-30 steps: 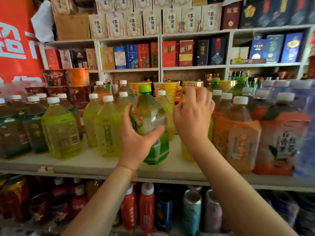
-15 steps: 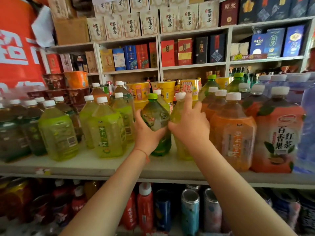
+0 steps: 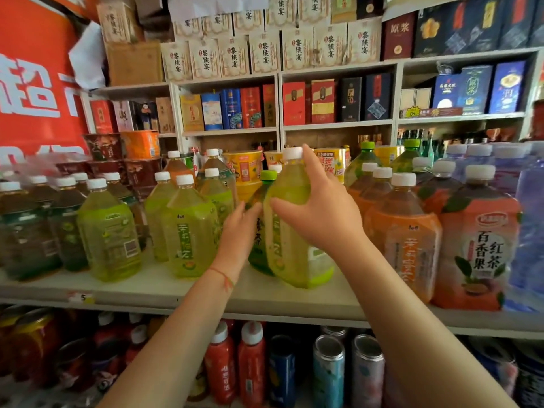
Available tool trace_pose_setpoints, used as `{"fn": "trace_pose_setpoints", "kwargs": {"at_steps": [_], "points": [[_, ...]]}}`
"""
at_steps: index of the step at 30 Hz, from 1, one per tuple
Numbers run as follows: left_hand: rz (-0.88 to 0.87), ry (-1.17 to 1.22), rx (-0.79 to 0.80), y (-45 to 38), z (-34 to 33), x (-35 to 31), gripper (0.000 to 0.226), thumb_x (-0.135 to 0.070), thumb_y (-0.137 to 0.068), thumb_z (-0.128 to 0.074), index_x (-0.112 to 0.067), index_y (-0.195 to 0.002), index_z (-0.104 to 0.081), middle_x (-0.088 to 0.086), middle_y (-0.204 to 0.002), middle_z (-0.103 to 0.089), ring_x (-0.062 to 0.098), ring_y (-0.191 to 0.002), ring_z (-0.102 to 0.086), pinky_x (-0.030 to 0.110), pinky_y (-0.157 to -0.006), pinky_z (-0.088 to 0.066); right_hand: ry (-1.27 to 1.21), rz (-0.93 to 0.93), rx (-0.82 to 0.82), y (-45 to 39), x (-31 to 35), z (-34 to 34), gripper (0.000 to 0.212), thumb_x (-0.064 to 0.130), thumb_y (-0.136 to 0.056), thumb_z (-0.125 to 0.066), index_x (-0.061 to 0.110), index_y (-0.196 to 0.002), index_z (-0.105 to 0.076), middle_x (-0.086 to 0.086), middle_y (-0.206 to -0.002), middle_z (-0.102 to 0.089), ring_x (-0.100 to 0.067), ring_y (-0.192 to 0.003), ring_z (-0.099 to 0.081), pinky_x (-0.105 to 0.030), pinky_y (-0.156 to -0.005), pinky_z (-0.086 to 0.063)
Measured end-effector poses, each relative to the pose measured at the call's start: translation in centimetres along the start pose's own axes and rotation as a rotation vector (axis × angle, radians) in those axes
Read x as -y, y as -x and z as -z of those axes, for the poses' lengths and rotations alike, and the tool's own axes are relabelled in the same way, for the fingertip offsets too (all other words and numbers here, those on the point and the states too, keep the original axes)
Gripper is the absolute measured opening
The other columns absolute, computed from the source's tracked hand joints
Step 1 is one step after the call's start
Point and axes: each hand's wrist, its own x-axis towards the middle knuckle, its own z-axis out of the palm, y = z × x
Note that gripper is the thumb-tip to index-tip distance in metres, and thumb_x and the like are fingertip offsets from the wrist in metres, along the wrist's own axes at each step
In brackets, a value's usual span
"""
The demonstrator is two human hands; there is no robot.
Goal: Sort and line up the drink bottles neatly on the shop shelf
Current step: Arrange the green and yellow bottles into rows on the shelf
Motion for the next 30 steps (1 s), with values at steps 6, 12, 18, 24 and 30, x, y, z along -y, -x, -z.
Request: {"fn": "trace_pose_setpoints", "kwargs": {"at_steps": [6, 12, 18, 24, 30], "points": [[-0.138, 0.339, 0.076, 2.2, 6.1, -1.0, 0.083, -0.062, -0.07, -0.074, -0.026, -0.142, -0.056, 0.003, -0.14, -0.062, 0.025, -0.131, -0.057, 0.055, -0.11, -0.043, -0.329, 0.115, 0.128, 0.0, 4.4, -2.8, 0.097, 0.054, -0.076, -0.071, 0.045, -0.154, -0.015, 0.015, -0.123, -0.06, -0.011, -0.091, -0.068, -0.04, -0.074, -0.062], [-0.162, -0.157, -0.003, 5.8, 11.9, 0.3, 0.139, -0.057, -0.047, -0.093, -0.045, -0.156, -0.008, -0.024, -0.154, -0.029, 0.002, -0.14, -0.034, 0.032, -0.109, -0.039, -0.506, 0.228, 0.225, -0.6, 8.2, -8.5, 0.094, 0.045, -0.077, -0.078, 0.043, -0.153, -0.023, 0.021, -0.125, -0.059, -0.003, -0.092, -0.067, -0.036, -0.085, -0.06], [-0.288, -0.321, -0.431, 4.9, 14.1, 0.9, 0.131, -0.03, -0.06, -0.097, -0.037, -0.158, -0.01, -0.004, -0.16, -0.029, 0.005, -0.137, -0.03, 0.026, -0.103, -0.032, -0.583, 0.345, 0.279, -1.0, 11.9, -13.2, 0.085, 0.032, -0.076, -0.084, 0.03, -0.147, -0.038, 0.015, -0.128, -0.058, -0.001, -0.113, -0.058, -0.023, -0.094, -0.052], [-0.357, -0.303, -0.55, 2.9, 15.8, 2.1, 0.115, -0.032, -0.063, -0.093, -0.029, -0.155, -0.024, -0.013, -0.14, -0.034, 0.0, -0.124, -0.032, 0.022, -0.097, -0.034, -0.401, 0.416, 0.248, -1.7, 14.0, -14.5, 0.074, 0.04, -0.083, -0.079, 0.021, -0.145, -0.045, 0.005, -0.134, -0.058, -0.008, -0.118, -0.055, -0.024, -0.098, -0.048], [-0.247, -0.371, -0.534, 2.0, 16.1, 3.5, 0.107, -0.036, -0.069, -0.091, -0.035, -0.153, -0.024, -0.002, -0.146, -0.037, 0.001, -0.116, -0.028, 0.027, -0.093, -0.032, -0.305, 0.407, 0.144, -2.1, 12.7, -13.7, 0.028, 0.027, -0.095, -0.064, 0.016, -0.12, -0.065, 0.002, -0.119, -0.063, -0.014, -0.115, -0.055, -0.026, -0.096, -0.045]]}}
